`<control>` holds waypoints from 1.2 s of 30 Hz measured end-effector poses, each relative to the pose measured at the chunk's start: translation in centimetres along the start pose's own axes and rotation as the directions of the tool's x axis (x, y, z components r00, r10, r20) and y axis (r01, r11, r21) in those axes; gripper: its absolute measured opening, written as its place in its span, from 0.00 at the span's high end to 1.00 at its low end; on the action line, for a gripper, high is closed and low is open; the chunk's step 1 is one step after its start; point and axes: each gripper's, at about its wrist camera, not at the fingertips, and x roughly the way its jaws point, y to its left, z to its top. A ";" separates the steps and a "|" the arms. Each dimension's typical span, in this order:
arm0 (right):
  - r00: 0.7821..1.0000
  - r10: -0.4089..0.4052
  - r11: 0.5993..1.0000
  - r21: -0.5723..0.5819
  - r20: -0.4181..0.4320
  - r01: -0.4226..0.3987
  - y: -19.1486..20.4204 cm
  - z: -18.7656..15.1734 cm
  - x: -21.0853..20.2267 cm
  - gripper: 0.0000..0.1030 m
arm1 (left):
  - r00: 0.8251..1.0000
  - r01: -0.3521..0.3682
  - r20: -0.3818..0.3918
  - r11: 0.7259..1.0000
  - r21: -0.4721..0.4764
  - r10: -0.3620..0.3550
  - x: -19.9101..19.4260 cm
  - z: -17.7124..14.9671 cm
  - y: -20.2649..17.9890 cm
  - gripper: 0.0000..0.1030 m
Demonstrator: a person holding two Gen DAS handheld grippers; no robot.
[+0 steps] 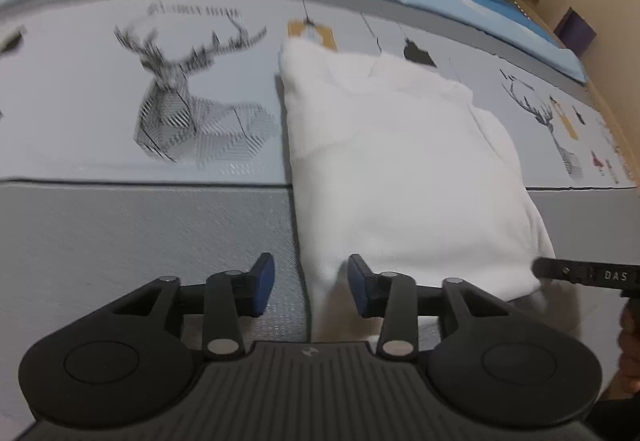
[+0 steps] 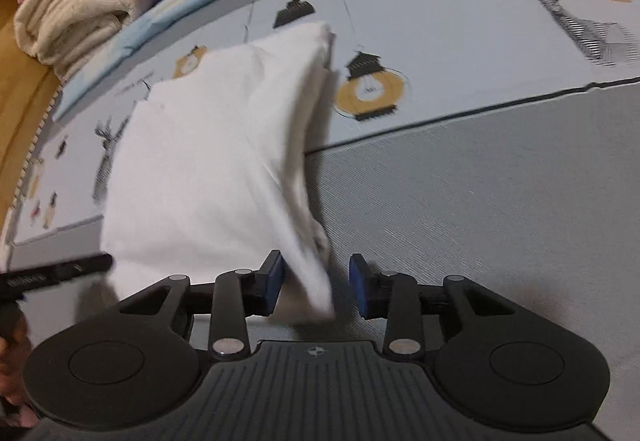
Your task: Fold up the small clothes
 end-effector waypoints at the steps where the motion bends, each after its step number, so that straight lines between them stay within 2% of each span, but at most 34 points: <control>1: 1.000 -0.011 1.000 -0.002 -0.003 0.011 -0.1 -0.2 -0.3 0.64 | 1.000 -0.013 0.015 1.000 0.003 0.013 -0.6 -0.1 -0.2 0.46; 3: 0.999 -0.041 0.999 -0.004 0.003 0.041 -0.5 -0.7 -1.1 0.64 | 0.997 -0.048 0.065 0.999 0.016 0.046 -2.4 -0.6 -0.8 0.27; 4: 0.998 -0.063 0.998 -0.013 0.020 0.063 -0.5 -0.9 -1.8 0.64 | 0.994 -0.066 0.092 0.997 0.026 0.063 -3.4 -0.9 -1.2 0.23; 6: 0.990 -0.110 0.992 -0.046 0.089 0.115 -0.1 -1.5 -3.8 0.65 | 0.985 -0.110 0.139 0.993 0.043 0.103 -5.5 -1.5 -1.9 0.20; 8: 0.967 -0.168 0.978 -0.089 0.190 0.187 0.6 -2.2 -6.2 0.65 | 0.972 -0.146 0.194 0.988 0.054 0.133 -8.0 -2.1 -2.7 0.16; 10: 0.940 -0.169 0.973 -0.103 0.295 0.207 1.2 -2.8 -9.2 0.65 | 0.952 -0.171 0.266 0.984 0.047 0.153 -10.9 -2.9 -3.6 0.14; 12: 0.903 -0.145 0.976 -0.092 0.404 0.198 2.1 -3.9 -12.9 0.62 | 0.927 -0.193 0.335 0.980 0.043 0.167 -14.0 -4.3 -4.9 0.08; 14: 0.865 -0.106 0.980 -0.097 0.490 0.176 3.0 -5.4 -16.1 0.50 | 0.899 -0.199 0.405 0.979 0.037 0.167 -17.0 -6.2 -6.3 0.02; 17: 0.814 -0.045 0.980 -0.133 0.579 0.149 4.4 -8.3 -20.1 0.44 | 0.859 -0.194 0.489 0.980 0.041 0.150 -21.1 -9.6 -8.2 0.00; 19: 0.791 -0.019 0.979 -0.149 0.612 0.138 5.3 -10.3 -22.1 0.38 | 0.845 -0.195 0.515 0.980 0.047 0.144 -23.1 -11.9 -9.4 0.00; 21: 0.771 -0.006 0.975 -0.167 0.636 0.146 5.9 -12.8 -23.6 0.34 | 0.844 -0.182 0.522 0.981 0.067 0.121 -24.3 -13.9 -10.3 0.00; 23: 0.766 -0.005 0.972 -0.176 0.643 0.154 6.3 -14.8 -24.2 0.30 | 0.840 -0.173 0.533 0.982 0.080 0.104 -24.9 -16.1 -11.0 0.00; 26: 0.773 -0.020 0.970 -0.176 0.634 0.170 6.5 -17.1 -23.8 0.27 | 0.827 -0.166 0.556 0.981 0.104 0.082 -23.7 -19.3 -11.4 0.00; 27: 0.778 -0.027 0.969 -0.174 0.628 0.174 6.5 -17.7 -23.4 0.26 | 0.838 -0.177 0.540 0.977 0.120 0.085 -22.7 -20.3 -11.2 0.00; 29: 0.800 -0.045 0.968 -0.172 0.598 0.182 6.5 -18.9 -22.2 0.23 | 0.896 -0.225 0.415 0.967 0.122 0.156 -20.1 -20.4 -11.3 0.00; 30: 0.819 -0.068 0.968 -0.160 0.570 0.192 6.4 -19.3 -21.6 0.23 | 0.906 -0.218 0.389 0.972 0.086 0.169 -19.7 -20.1 -11.0 0.01; 31: 0.835 -0.092 0.971 -0.138 0.543 0.198 6.3 -19.3 -21.1 0.23 | 0.904 -0.198 0.396 0.979 0.055 0.161 -19.6 -19.9 -10.7 0.01; 33: 0.831 -0.097 0.973 -0.125 0.548 0.196 6.5 -19.4 -21.0 0.18 | 0.890 -0.221 0.417 0.974 0.041 0.185 -19.4 -19.4 -10.6 0.01; 34: 0.827 -0.105 0.969 -0.129 0.552 0.210 6.7 -19.3 -20.9 0.12 | 0.884 -0.238 0.424 0.970 0.043 0.198 -19.2 -19.2 -10.7 0.01; 36: 0.825 -0.139 0.962 -0.124 0.548 0.244 7.0 -19.0 -20.5 0.08 | 0.886 -0.241 0.415 0.970 0.031 0.207 -18.9 -18.9 -10.6 0.00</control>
